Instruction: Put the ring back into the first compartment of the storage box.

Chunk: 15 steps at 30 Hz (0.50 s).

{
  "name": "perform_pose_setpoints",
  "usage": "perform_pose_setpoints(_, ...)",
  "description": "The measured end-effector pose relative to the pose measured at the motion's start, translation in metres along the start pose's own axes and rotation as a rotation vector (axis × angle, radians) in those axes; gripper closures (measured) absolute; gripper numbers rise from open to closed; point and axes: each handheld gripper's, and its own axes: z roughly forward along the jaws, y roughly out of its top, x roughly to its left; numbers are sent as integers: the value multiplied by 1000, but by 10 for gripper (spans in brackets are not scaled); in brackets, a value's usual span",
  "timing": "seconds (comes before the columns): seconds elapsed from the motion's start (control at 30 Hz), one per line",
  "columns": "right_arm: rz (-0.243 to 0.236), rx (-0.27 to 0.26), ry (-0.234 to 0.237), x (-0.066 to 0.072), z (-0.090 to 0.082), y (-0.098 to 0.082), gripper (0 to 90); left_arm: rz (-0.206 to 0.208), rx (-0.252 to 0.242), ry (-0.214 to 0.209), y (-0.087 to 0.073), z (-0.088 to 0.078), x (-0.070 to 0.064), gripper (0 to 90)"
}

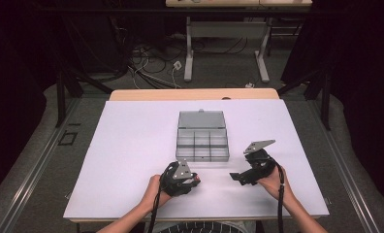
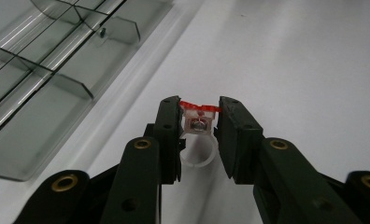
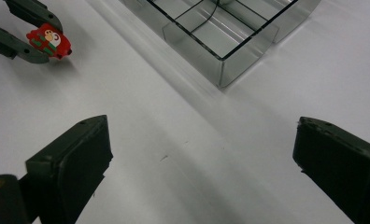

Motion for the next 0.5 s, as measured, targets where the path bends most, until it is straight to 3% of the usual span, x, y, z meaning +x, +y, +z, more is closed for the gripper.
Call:
perform_pose_setpoints(0.33,-4,-1,1,0,0,0,40,-35,2,47,-5,-7,7,704)
perform_pose_setpoints(0.5,-4,1,3,0,0,0,39,-45,21,51,-6,-8,9,705)
